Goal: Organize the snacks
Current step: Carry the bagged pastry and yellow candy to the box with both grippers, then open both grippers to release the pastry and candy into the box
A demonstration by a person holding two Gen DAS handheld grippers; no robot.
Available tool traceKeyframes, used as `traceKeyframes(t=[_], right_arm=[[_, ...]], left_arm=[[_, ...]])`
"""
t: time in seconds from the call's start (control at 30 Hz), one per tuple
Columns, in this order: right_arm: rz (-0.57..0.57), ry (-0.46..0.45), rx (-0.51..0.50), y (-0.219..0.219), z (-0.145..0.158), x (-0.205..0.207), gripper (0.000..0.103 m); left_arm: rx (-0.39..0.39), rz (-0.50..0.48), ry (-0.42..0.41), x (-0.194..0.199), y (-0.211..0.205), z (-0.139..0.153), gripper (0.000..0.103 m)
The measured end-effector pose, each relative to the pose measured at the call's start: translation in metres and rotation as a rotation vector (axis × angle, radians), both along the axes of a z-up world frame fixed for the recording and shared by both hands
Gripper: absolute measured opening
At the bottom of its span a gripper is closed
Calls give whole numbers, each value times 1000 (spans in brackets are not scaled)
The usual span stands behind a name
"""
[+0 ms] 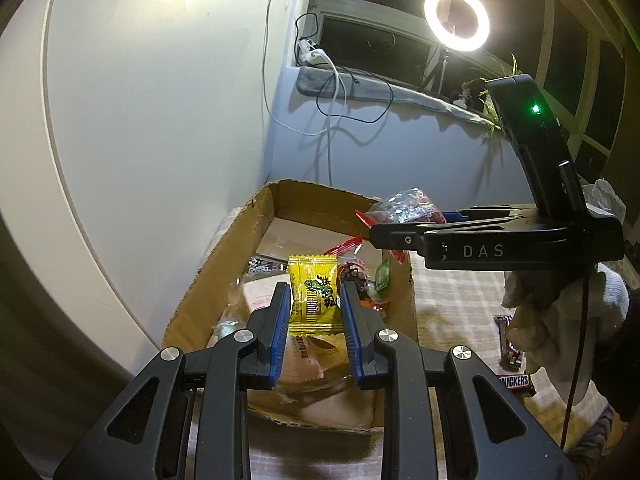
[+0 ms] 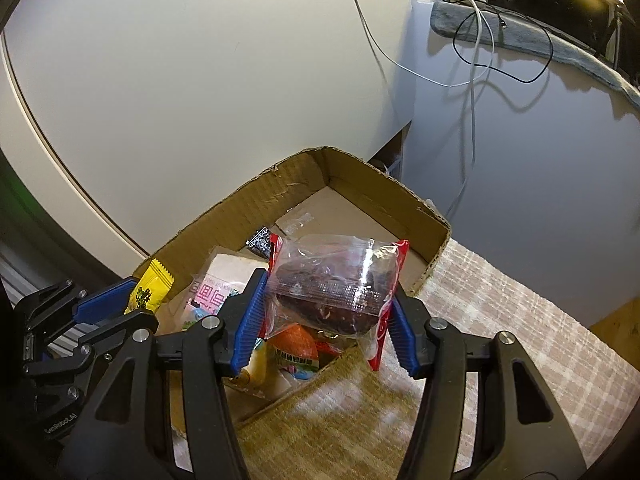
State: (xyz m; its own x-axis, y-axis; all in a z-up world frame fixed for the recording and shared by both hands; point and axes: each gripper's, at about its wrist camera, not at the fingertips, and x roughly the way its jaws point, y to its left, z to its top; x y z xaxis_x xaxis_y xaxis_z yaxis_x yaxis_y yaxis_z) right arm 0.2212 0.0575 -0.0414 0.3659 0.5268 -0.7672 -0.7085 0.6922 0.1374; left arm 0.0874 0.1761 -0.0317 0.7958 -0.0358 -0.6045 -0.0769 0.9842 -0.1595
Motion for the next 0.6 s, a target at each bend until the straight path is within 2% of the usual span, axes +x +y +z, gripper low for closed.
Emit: traceKeyframes(t=[0.1, 0.13, 0.17, 0.23, 0.3, 0.4, 0.5, 0.6], right_arm=[[4, -3, -1, 1, 0, 1, 64], [3, -7, -2, 2, 0, 1, 65], [3, -10, -1, 2, 1, 1, 68], [1, -15, 3, 2, 2, 1, 74], [-7, -27, 6, 1, 5, 0, 84], [-15, -44, 7, -1, 9, -1, 90], [-22, -52, 9, -4, 12, -2, 94], [-30, -51, 9, -7, 14, -3, 95]], left_arm=[[4, 4, -2, 0, 0, 0, 24], [8, 6, -2, 0, 0, 1, 27], [10, 10, -1, 0, 0, 1, 35], [11, 20, -7, -1, 1, 1, 45], [11, 23, -9, -2, 2, 2, 46], [14, 25, -12, -3, 2, 3, 53], [15, 26, -15, -5, 0, 4, 55], [21, 28, -16, -7, -3, 6, 64]])
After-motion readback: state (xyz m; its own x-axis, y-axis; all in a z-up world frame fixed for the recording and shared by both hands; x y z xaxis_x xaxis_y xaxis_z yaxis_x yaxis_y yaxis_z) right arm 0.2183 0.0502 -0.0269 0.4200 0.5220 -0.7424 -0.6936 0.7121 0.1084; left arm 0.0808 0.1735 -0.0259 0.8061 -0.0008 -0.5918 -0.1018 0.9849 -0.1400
